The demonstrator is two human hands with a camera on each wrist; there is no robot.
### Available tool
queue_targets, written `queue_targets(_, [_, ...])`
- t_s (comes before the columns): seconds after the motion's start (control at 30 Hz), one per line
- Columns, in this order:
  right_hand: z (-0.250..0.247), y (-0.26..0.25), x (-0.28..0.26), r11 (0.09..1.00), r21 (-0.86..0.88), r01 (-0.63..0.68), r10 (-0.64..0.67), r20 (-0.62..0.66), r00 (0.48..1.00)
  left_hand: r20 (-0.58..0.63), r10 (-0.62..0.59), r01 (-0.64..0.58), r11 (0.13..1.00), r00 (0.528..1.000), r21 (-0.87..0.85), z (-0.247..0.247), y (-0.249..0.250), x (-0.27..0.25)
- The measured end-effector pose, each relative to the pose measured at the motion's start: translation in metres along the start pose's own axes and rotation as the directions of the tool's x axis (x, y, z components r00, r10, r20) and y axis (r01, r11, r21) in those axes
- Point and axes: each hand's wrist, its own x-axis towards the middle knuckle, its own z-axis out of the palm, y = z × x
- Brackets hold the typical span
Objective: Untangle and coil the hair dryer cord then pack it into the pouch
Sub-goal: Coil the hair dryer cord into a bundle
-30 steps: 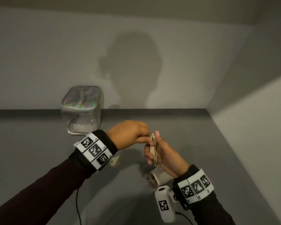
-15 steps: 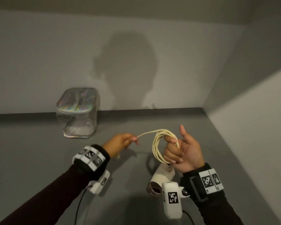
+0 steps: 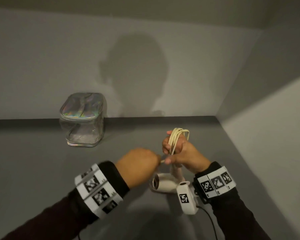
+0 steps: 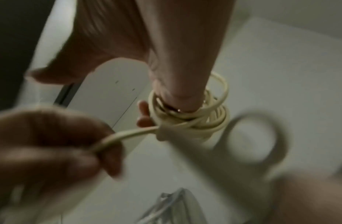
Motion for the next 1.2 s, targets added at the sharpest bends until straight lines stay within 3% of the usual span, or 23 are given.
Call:
queue_targets(0.1, [0.011, -0.01, -0.002, 0.924, -0.378, -0.061, 0.085, 0.047, 0.995, -0.139, 0.053, -0.051, 0.999, 0.989, 0.019, -0.047, -0.009, -0.003])
queue_targets(0.2, [0.035, -0.009, 0.003, 0.892, -0.453, -0.008, -0.011, -0.041, 0.999, -0.23, -0.003, -0.056, 0.967, 0.973, -0.247, -0.072, -0.002, 0.002])
queue_targets(0.23, [0.04, -0.008, 0.004, 0.912, -0.41, -0.015, -0.046, -0.139, 0.989, -0.239, -0.027, -0.061, 0.933, 0.971, -0.354, -0.076, 0.0, 0.005])
queue_targets(0.3, [0.045, -0.006, 0.006, 0.969, -0.238, -0.07, 0.003, -0.269, 0.963, -0.253, -0.073, -0.091, 0.809, 0.965, -0.581, -0.079, 0.0, 0.013])
queue_targets(0.37, [0.042, -0.004, 0.005, 0.996, 0.012, -0.091, 0.091, -0.217, 0.972, -0.247, -0.086, -0.139, 0.633, 0.965, -0.762, -0.076, -0.007, 0.021])
queue_targets(0.4, [0.037, -0.002, 0.004, 0.988, 0.119, -0.099, 0.117, -0.158, 0.981, -0.236, -0.053, -0.158, 0.602, 0.97, -0.783, -0.072, -0.013, 0.023])
queue_targets(0.53, [0.018, -0.001, 0.001, 0.882, 0.457, -0.116, 0.109, 0.041, 0.993, -0.182, 0.069, -0.166, 0.785, 0.981, -0.597, -0.036, -0.025, 0.027])
queue_targets(0.6, [0.012, -0.002, 0.001, 0.855, 0.511, -0.087, 0.088, 0.022, 0.996, -0.248, 0.002, -0.162, 0.764, 0.969, -0.624, -0.018, -0.024, 0.028])
queue_targets(0.7, [0.012, 0.002, 0.004, 0.859, 0.511, 0.008, 0.078, -0.146, 0.986, -0.299, -0.165, -0.101, 0.702, 0.94, -0.705, 0.004, -0.023, 0.038])
queue_targets(0.77, [0.011, 0.007, 0.006, 0.88, 0.471, 0.064, 0.084, -0.287, 0.954, -0.263, -0.227, -0.088, 0.579, 0.938, -0.811, 0.019, -0.022, 0.045])
queue_targets(0.87, [0.011, 0.013, -0.001, 0.947, 0.305, 0.102, 0.028, -0.393, 0.919, -0.168, -0.338, -0.102, 0.204, 0.926, -0.974, 0.036, -0.018, 0.055])
queue_targets(0.93, [0.011, 0.016, -0.011, 0.957, 0.271, 0.106, 0.008, -0.387, 0.922, -0.088, -0.408, -0.117, -0.046, 0.909, -0.992, 0.042, -0.016, 0.061])
queue_targets(0.97, [0.012, 0.019, -0.016, 0.955, 0.274, 0.108, 0.001, -0.37, 0.929, -0.06, -0.433, -0.128, -0.131, 0.9, -0.983, 0.044, -0.014, 0.064])
queue_targets(1.03, [0.013, 0.025, -0.023, 0.962, 0.25, 0.109, -0.016, -0.345, 0.939, -0.016, -0.484, -0.139, -0.22, 0.875, -0.965, 0.047, -0.009, 0.069])
queue_targets(1.1, [0.013, 0.028, -0.028, 0.979, 0.181, 0.089, -0.022, -0.341, 0.94, 0.013, -0.535, -0.144, -0.252, 0.845, -0.957, 0.05, -0.003, 0.074])
queue_targets(1.2, [0.011, 0.029, -0.03, 0.993, 0.107, 0.054, -0.013, -0.356, 0.934, -0.015, -0.59, -0.145, -0.174, 0.808, -0.974, 0.052, 0.004, 0.079])
